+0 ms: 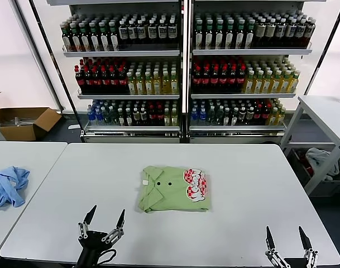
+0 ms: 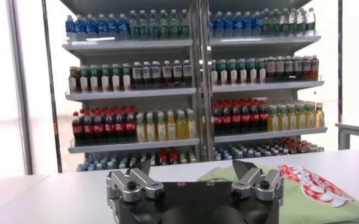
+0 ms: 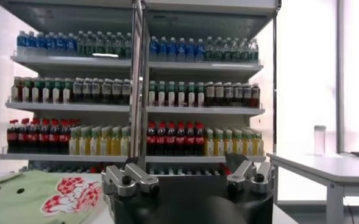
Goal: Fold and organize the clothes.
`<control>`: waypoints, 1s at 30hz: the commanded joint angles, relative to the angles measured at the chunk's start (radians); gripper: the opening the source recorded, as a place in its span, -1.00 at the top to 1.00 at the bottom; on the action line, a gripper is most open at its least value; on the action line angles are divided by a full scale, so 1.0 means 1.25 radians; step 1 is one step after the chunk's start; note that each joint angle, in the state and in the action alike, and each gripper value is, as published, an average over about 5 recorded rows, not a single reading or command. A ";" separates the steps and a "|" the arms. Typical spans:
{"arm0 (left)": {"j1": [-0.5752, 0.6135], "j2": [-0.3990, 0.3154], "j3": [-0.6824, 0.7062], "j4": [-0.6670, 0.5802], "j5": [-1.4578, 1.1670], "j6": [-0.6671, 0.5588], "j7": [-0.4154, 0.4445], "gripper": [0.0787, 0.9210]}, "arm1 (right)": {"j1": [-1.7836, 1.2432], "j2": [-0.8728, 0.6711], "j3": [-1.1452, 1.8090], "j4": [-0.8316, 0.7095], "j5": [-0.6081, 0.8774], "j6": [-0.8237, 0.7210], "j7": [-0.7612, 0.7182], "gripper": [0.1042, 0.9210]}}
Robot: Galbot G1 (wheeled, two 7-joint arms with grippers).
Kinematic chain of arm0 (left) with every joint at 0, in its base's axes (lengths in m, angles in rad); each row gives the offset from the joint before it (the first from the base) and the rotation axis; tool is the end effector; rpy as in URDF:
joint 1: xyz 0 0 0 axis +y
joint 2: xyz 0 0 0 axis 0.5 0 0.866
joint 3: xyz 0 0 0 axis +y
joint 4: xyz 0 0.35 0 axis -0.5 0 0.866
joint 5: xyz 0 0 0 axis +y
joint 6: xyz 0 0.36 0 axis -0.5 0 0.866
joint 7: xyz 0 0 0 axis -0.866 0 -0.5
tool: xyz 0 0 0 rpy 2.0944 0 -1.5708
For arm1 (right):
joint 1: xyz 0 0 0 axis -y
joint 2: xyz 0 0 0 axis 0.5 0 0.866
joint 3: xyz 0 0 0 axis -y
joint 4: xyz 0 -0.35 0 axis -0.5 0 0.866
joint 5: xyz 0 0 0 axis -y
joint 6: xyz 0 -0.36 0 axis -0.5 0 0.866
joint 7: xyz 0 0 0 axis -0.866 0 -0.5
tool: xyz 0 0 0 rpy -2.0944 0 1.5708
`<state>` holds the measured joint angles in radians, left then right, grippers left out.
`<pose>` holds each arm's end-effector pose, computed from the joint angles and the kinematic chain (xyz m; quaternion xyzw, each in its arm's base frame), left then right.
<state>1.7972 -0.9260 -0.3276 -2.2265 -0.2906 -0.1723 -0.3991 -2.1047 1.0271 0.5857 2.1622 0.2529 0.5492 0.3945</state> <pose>0.1109 0.0340 -0.2915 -0.0672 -0.9970 -0.0257 0.0270 0.0435 -0.0931 -0.3179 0.0306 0.9981 -0.0335 0.0408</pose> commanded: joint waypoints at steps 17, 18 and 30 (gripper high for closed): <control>0.005 0.008 -0.013 0.009 -0.014 -0.006 -0.004 -0.77 | -0.011 0.004 -0.001 -0.015 -0.014 0.028 0.031 -0.76; 0.005 0.008 -0.012 0.009 -0.014 -0.006 -0.004 -0.77 | -0.011 0.004 -0.001 -0.015 -0.014 0.029 0.033 -0.76; 0.005 0.006 -0.015 0.020 -0.011 -0.011 -0.003 -0.77 | -0.016 0.005 0.004 -0.018 -0.033 0.028 0.051 -0.76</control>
<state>1.8025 -0.9182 -0.3431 -2.2038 -0.3043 -0.1842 -0.4032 -2.1220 1.0336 0.5885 2.1399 0.2183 0.5827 0.4480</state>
